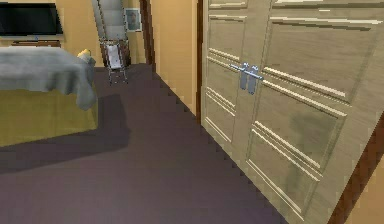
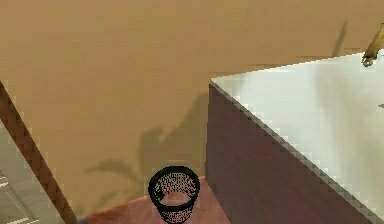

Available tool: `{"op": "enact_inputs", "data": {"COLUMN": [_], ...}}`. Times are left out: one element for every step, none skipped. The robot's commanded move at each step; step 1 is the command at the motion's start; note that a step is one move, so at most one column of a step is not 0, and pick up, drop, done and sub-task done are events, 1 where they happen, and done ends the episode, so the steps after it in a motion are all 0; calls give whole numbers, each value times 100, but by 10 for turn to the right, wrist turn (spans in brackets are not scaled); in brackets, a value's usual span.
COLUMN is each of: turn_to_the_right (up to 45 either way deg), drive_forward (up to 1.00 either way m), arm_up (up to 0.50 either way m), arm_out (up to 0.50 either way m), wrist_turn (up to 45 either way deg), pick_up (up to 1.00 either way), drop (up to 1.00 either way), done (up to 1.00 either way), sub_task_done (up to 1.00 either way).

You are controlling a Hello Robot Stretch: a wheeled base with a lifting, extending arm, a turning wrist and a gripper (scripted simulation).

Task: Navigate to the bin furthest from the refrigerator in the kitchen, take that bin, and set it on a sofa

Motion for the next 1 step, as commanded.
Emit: {"op": "enact_inputs", "data": {"turn_to_the_right": [0], "drive_forward": [0], "arm_up": [0], "arm_out": [46], "wrist_turn": [0], "pick_up": [0], "drop": [0], "done": [0], "sub_task_done": [0]}}
